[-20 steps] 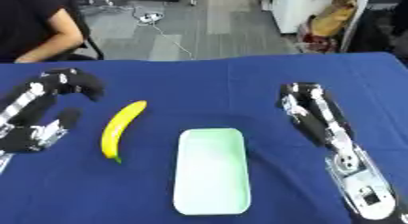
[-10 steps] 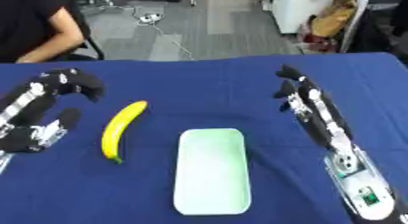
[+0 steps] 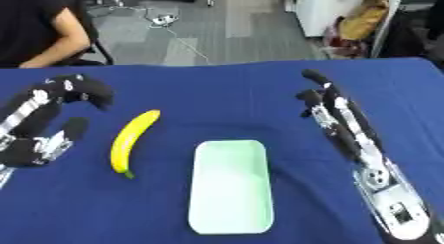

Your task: Pick up objects on the table and place them in the box.

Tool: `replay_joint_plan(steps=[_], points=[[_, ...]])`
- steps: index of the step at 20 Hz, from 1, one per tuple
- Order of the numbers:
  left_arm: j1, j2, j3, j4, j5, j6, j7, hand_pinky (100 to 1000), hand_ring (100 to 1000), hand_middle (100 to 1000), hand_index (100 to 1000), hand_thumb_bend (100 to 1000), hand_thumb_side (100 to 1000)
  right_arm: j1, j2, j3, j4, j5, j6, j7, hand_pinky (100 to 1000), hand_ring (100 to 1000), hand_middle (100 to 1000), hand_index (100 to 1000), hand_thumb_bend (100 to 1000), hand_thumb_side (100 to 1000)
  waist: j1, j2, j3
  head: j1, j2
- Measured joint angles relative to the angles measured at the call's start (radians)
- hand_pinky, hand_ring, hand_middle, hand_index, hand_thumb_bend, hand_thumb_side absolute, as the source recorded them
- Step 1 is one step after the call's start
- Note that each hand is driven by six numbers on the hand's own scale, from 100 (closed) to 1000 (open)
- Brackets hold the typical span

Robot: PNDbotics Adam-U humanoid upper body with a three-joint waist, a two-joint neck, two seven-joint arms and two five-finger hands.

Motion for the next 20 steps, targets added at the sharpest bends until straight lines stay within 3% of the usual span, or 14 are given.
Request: replay_joint_plan(steps=[20], points=[[-0.003,0.0,0.0,0.0,0.0,0.001,-0.002,597,695,686,796,100,661,0.0,0.0,0.0,-0.006,0.0,0.001,-0.008,558,759,933,989,343,927,0.0,0.003,0.001,0.0,-0.007]])
